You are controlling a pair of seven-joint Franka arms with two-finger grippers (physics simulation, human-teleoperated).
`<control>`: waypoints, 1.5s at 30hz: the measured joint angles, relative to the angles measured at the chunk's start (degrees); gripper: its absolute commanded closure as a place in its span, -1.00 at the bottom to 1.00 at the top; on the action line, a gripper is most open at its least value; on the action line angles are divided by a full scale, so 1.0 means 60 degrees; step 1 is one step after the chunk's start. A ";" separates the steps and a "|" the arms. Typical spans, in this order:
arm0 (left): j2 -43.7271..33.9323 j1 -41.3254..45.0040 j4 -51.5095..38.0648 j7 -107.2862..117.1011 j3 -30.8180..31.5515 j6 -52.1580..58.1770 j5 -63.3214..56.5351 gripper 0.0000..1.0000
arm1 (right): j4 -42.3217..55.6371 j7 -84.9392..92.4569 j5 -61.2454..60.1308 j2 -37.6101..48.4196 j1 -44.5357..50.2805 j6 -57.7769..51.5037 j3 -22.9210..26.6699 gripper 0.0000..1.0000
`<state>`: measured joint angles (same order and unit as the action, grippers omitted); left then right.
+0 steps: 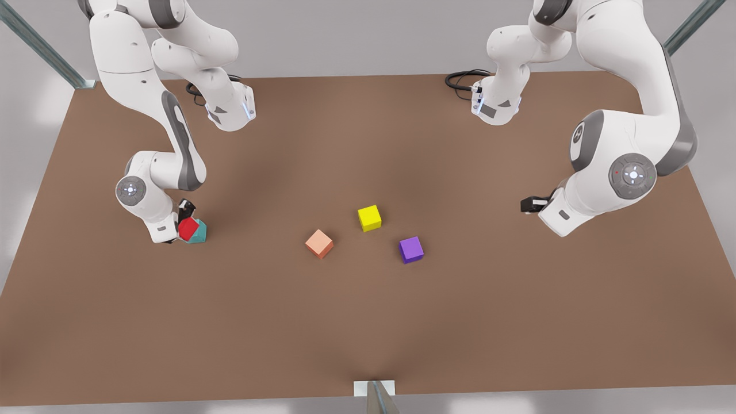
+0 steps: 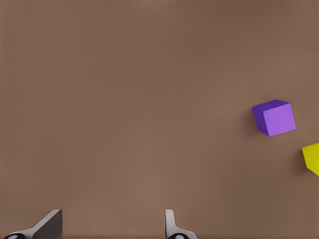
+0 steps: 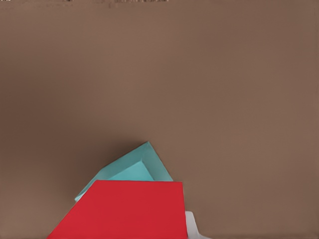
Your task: Pick up red wooden cube and pass to hand red wooden cube and place in blue wooden cube
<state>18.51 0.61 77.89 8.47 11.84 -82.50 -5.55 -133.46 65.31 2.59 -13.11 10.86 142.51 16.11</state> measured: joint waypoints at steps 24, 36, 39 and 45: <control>0.0134 0.0133 0.0000 0.0176 0.0000 -0.0090 -0.0220 -1.00 | 0.0627 -0.0215 -0.0265 -0.0034 0.0400 -0.0560 -0.0021 -1.00; 0.0135 0.0129 -0.0008 0.0208 0.0000 -0.0111 -0.0292 -1.00 | 0.4637 -0.1161 -0.0531 -0.1212 0.1024 -0.3423 -0.0026 -1.00; 0.0135 0.0119 -0.0002 0.0211 0.0000 -0.0116 -0.0296 -1.00 | 0.8211 -0.2394 -0.1325 -0.2999 0.0833 -0.6181 0.0034 -1.00; 0.0177 0.0109 -0.0001 0.0216 0.0000 -0.0124 -0.0299 -1.00 | 1.1721 -0.4939 -0.1385 -0.2145 0.0403 -1.0256 0.0196 -1.00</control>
<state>19.57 1.26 77.89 9.76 11.84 -83.24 -7.34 -63.13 35.68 -5.72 -25.98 13.28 80.97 17.29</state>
